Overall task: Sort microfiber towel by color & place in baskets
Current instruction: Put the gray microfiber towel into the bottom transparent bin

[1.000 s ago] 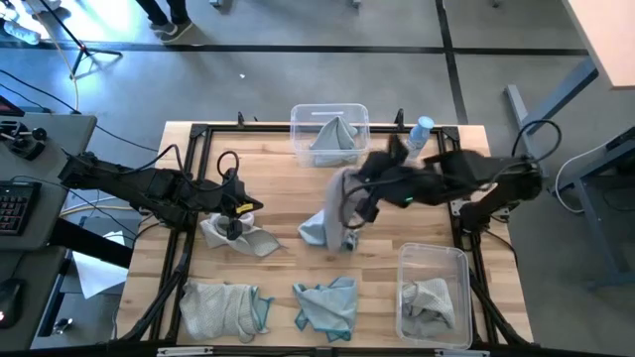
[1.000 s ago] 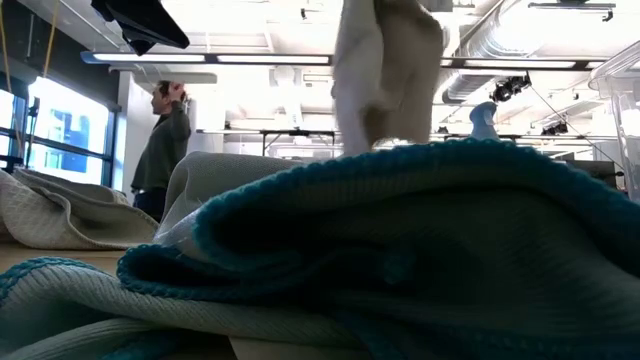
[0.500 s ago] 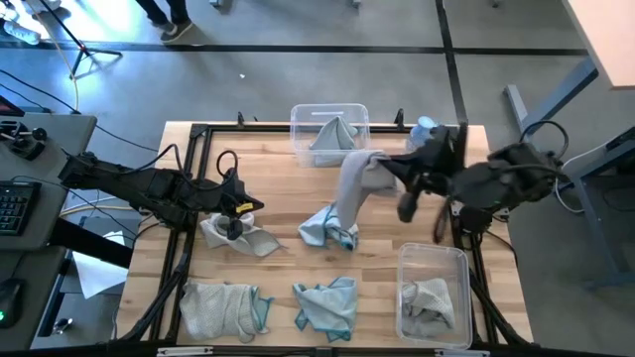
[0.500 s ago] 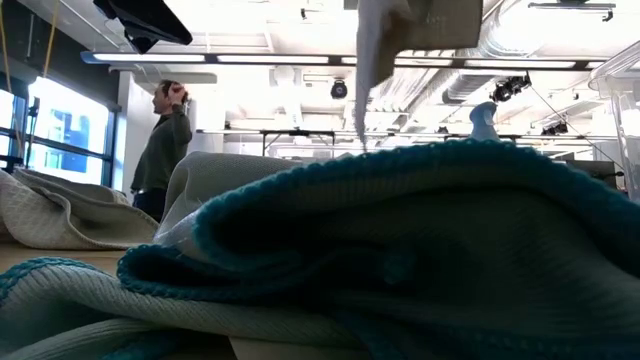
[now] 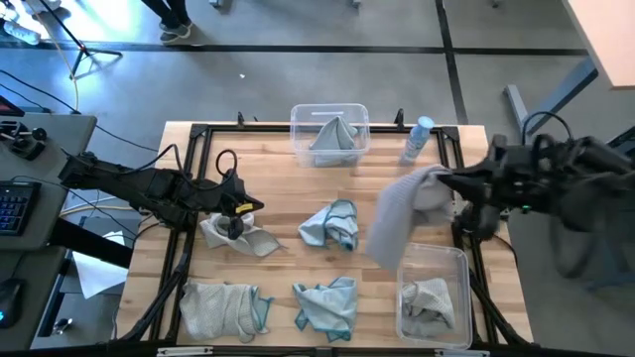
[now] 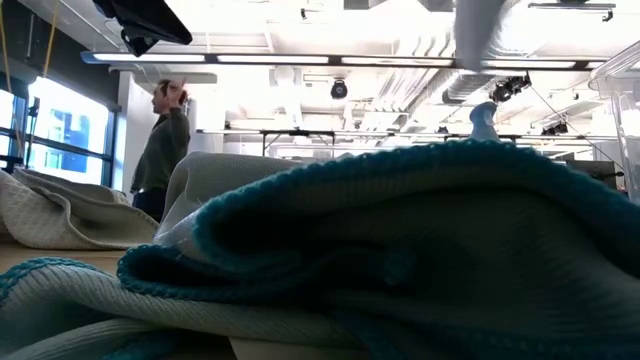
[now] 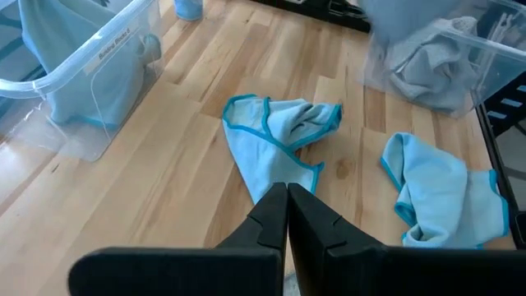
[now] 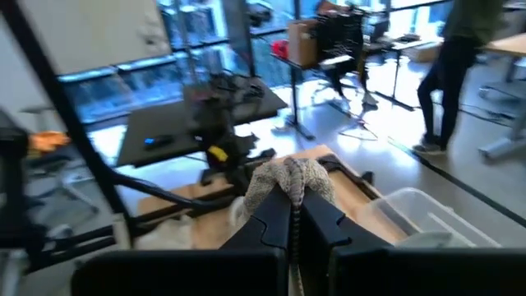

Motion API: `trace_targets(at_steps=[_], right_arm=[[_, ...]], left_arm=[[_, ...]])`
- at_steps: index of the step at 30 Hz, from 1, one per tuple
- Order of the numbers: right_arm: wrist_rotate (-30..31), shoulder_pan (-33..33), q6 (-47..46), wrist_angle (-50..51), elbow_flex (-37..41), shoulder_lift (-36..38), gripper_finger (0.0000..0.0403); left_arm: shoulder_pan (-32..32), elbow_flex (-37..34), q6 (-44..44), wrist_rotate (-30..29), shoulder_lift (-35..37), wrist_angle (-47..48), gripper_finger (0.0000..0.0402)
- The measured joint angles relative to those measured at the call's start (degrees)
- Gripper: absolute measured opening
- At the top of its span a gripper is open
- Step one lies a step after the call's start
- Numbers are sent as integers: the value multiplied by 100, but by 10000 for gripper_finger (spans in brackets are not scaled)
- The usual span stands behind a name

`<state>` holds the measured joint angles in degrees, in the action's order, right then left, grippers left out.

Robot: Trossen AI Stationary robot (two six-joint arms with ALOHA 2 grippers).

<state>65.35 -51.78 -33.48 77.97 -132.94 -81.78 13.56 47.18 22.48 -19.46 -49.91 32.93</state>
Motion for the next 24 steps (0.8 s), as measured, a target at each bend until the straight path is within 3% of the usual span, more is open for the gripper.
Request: trace_targets(at_steps=[15, 24], right_arm=[[667, -2407, 97, -396, 4, 733, 0], [179, -3324, -351, -638, 0, 1015, 0]], left_arm=[[0, 0, 400, -1, -22, 4, 0], [0, 0, 748, 0, -24, 4, 0]])
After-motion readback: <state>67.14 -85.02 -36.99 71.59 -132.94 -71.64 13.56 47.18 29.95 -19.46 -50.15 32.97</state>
